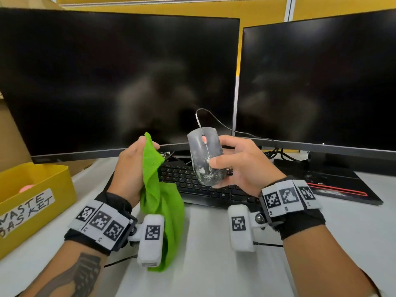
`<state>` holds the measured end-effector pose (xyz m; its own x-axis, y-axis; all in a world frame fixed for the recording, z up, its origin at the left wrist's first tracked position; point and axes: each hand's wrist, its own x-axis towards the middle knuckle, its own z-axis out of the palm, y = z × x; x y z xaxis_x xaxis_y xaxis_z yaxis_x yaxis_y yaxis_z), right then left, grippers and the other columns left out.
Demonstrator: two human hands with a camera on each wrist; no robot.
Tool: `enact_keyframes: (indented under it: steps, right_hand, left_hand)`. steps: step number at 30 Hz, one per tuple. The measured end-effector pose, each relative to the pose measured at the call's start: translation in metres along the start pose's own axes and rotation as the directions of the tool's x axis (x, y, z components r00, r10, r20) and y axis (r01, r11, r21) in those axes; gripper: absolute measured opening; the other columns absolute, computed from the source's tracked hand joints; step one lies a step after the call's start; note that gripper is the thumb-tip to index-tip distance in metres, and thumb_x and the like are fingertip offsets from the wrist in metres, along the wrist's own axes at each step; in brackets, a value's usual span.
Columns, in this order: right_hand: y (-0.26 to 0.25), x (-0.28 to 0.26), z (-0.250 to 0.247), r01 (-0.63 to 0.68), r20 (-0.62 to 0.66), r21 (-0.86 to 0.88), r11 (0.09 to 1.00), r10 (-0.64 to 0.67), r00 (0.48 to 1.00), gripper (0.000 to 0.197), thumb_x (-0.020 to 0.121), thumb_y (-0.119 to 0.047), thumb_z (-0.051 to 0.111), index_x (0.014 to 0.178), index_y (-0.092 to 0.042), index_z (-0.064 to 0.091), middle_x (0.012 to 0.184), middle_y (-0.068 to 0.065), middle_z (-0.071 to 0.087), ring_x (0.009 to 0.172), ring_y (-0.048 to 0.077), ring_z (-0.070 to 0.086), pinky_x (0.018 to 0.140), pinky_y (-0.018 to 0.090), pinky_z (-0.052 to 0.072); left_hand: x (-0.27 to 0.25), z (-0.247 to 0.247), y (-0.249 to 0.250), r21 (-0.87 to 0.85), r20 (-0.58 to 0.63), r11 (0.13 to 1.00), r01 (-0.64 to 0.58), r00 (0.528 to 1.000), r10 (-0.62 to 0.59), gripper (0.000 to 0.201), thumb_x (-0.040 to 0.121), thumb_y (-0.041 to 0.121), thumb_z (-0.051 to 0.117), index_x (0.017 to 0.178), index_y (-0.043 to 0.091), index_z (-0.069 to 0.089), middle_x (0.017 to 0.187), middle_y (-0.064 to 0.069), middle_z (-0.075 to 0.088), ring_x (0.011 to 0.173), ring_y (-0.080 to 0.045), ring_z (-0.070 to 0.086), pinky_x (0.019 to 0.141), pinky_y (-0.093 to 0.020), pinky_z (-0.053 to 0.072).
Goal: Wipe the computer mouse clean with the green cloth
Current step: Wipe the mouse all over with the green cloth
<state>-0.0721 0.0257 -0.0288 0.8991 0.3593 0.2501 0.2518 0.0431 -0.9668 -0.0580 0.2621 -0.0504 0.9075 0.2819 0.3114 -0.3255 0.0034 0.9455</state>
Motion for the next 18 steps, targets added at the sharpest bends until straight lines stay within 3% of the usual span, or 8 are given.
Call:
enact_keyframes:
  steps: [2,4,7,12,15,18]
  right_hand:
    - [-0.001,-0.001,0.001,-0.005,0.017,-0.008,1.000,0.005,1.000,0.046,0.075,-0.008,0.073,0.120,-0.013,0.070,0.112,0.023,0.074,0.092,0.036,0.076,0.067,0.047,0.061]
    - [-0.001,-0.002,0.001,-0.010,0.024,-0.014,1.000,0.011,1.000,0.046,0.075,-0.008,0.074,0.120,-0.015,0.071,0.114,0.024,0.074,0.092,0.037,0.076,0.065,0.045,0.061]
    - [0.000,-0.001,0.002,-0.019,0.029,-0.014,1.000,0.020,0.999,0.045,0.075,-0.007,0.074,0.120,-0.015,0.071,0.114,0.025,0.074,0.090,0.037,0.076,0.063,0.044,0.061]
    - [0.005,0.002,0.000,-0.030,0.046,-0.048,0.998,0.032,0.998,0.044,0.078,0.000,0.075,0.120,-0.012,0.070,0.112,0.026,0.074,0.089,0.039,0.075,0.063,0.046,0.062]
    - [0.005,0.001,0.003,-0.037,0.049,-0.062,0.997,0.040,0.998,0.047,0.073,-0.004,0.076,0.118,-0.016,0.072,0.112,0.025,0.074,0.093,0.043,0.075,0.063,0.049,0.062]
    - [0.006,0.000,0.007,-0.031,0.051,-0.085,0.996,0.035,0.998,0.046,0.072,-0.006,0.076,0.116,-0.020,0.074,0.112,0.025,0.075,0.097,0.049,0.074,0.063,0.049,0.063]
  left_hand:
    - [0.003,0.001,0.003,0.162,-0.023,0.982,-0.092,0.995,0.097,0.035,0.105,0.039,0.054,0.076,0.019,0.056,0.060,0.009,0.052,0.051,-0.003,0.047,0.051,-0.021,0.040]
    - [0.007,0.002,0.005,0.211,0.010,0.956,-0.202,0.979,0.204,0.038,0.103,0.044,0.061,0.075,0.019,0.054,0.065,0.009,0.049,0.058,-0.006,0.047,0.059,-0.025,0.042]
    - [0.011,0.003,0.011,0.272,0.180,0.888,-0.371,0.926,0.332,0.037,0.108,0.038,0.056,0.080,0.013,0.056,0.069,0.004,0.050,0.060,-0.005,0.046,0.057,-0.020,0.042]
    - [0.007,0.003,0.011,0.210,0.343,0.888,-0.410,0.881,0.326,0.051,0.113,0.042,0.036,0.098,-0.003,0.054,0.084,-0.009,0.053,0.077,-0.016,0.050,0.072,-0.033,0.046]
    - [-0.001,-0.001,0.011,0.285,0.421,0.837,-0.466,0.846,0.328,0.039,0.108,0.048,0.043,0.101,0.011,0.054,0.087,-0.022,0.055,0.076,-0.021,0.052,0.076,-0.047,0.049]
    - [-0.003,-0.002,0.008,0.358,0.376,0.799,-0.482,0.858,0.349,0.018,0.104,0.039,0.057,0.097,0.023,0.054,0.083,-0.011,0.065,0.077,-0.028,0.062,0.078,-0.052,0.052]
